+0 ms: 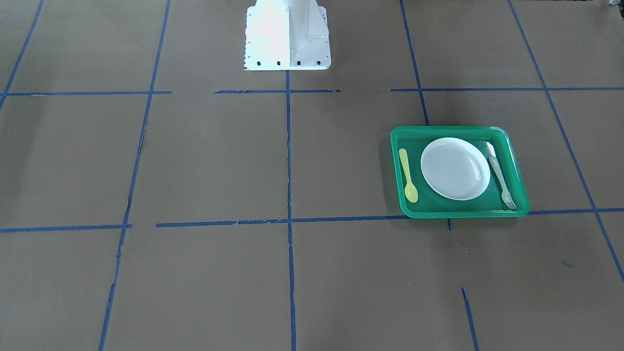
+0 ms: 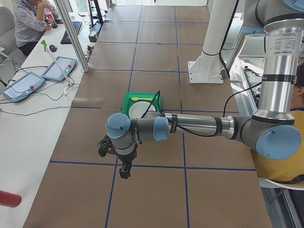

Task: Place fork

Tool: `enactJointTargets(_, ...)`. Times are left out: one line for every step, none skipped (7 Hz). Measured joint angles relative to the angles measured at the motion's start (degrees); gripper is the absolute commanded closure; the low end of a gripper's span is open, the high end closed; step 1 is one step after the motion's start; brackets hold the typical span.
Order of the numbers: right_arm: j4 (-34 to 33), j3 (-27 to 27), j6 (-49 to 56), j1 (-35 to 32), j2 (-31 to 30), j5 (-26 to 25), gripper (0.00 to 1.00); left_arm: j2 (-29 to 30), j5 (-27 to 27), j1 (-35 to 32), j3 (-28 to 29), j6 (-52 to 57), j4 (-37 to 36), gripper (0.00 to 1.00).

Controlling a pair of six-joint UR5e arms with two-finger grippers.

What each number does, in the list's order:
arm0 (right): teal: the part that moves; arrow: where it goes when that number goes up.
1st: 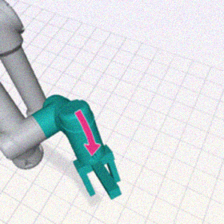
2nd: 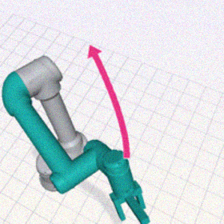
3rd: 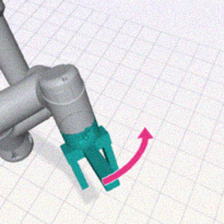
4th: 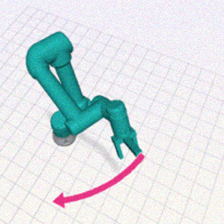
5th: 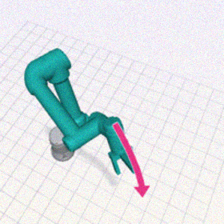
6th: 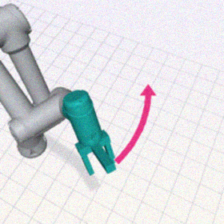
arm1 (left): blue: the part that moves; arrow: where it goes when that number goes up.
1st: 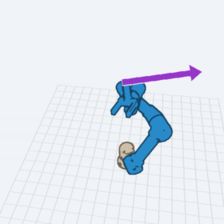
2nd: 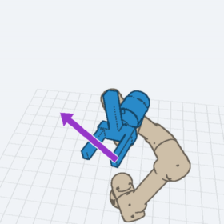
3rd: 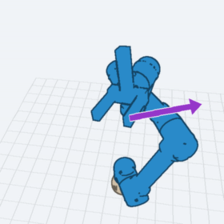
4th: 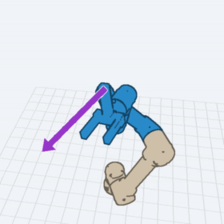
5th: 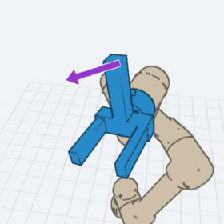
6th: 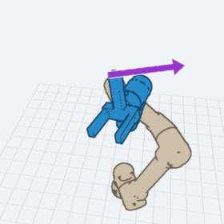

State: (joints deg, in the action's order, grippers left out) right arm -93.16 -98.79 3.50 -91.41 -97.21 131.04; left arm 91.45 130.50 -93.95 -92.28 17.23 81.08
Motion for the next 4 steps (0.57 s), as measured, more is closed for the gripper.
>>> enactJointTargets(0.0,0.0,0.0,0.0,0.0,0.0,0.0,0.1,0.0,0.0,-0.2,0.3,-0.1,0.0)
enactJointTargets(0.0,0.0,0.0,0.0,0.0,0.0,0.0,0.1,0.0,0.0,-0.4,0.4,-0.2,0.0)
enactJointTargets(0.0,0.0,0.0,0.0,0.0,0.0,0.0,0.2,0.0,0.0,-0.5,0.5,-0.3,0.0)
enactJointTargets(0.0,0.0,0.0,0.0,0.0,0.0,0.0,0.2,0.0,0.0,-0.6,0.5,-0.4,0.0)
